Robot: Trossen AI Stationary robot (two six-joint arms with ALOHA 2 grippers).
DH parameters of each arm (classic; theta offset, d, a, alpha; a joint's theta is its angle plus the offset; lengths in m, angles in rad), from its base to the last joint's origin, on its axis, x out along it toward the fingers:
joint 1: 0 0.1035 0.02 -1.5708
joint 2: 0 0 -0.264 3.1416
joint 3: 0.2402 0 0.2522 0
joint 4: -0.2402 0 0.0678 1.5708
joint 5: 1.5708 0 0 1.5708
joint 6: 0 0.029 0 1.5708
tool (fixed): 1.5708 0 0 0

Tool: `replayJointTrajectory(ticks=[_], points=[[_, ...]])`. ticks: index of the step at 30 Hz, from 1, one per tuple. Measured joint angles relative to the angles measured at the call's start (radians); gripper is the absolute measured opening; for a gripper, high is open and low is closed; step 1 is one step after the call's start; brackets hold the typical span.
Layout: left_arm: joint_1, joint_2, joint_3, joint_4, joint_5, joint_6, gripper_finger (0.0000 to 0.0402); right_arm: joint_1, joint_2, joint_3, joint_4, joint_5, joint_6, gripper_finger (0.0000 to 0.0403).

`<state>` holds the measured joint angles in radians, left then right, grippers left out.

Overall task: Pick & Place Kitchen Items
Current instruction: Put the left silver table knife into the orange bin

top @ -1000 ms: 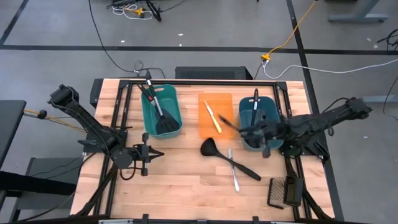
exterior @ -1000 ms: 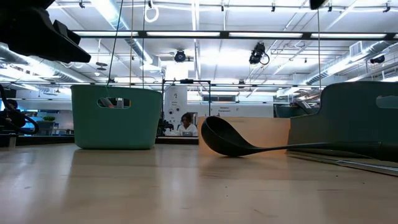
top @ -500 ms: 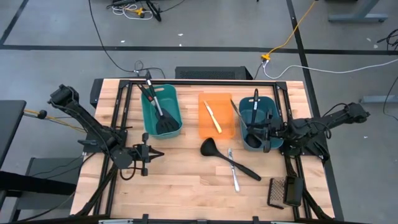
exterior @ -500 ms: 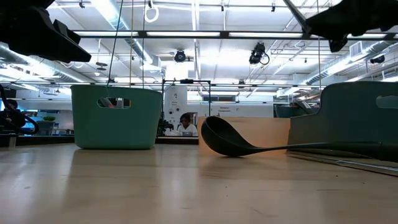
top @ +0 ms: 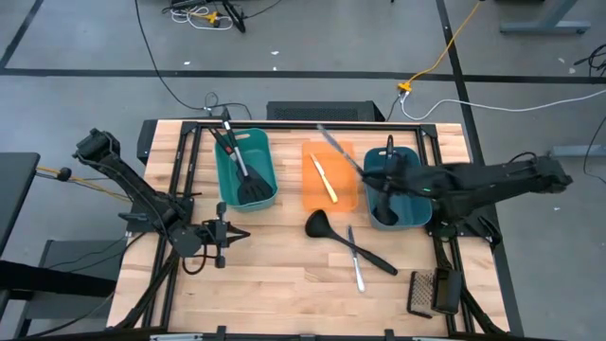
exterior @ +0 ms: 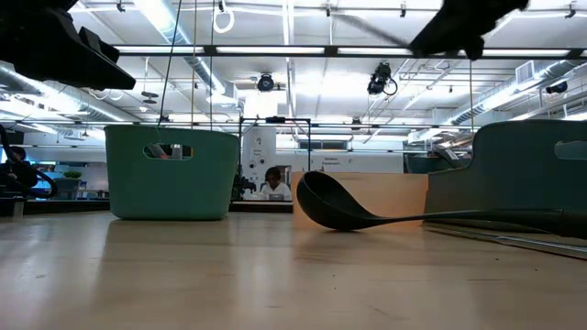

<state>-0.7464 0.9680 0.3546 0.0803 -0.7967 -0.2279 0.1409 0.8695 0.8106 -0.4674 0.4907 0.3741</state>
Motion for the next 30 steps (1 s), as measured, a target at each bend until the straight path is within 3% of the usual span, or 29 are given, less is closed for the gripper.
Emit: replayJointTrajectory(ticks=[6,12,22,30], points=[[0.0,0.0,0.0,0.0,0.002,0.0,0.0013,-0.146,0.29,0.204,-0.267,-0.212,0.155,0.0079],[0.0,0.0,0.0,0.001,0.024,-0.001,0.0011,-0.267,0.471,0.315,-0.464,-0.361,0.203,0.0079],[0.0,0.0,0.0,0.0,0.032,-0.002,0.0011,-0.419,0.694,0.472,-0.619,-0.586,0.194,0.0079],[0.0,0.0,0.0,0.001,0.034,-0.003,0.0013,-0.474,0.858,0.538,-0.629,-0.629,0.186,0.0079]])
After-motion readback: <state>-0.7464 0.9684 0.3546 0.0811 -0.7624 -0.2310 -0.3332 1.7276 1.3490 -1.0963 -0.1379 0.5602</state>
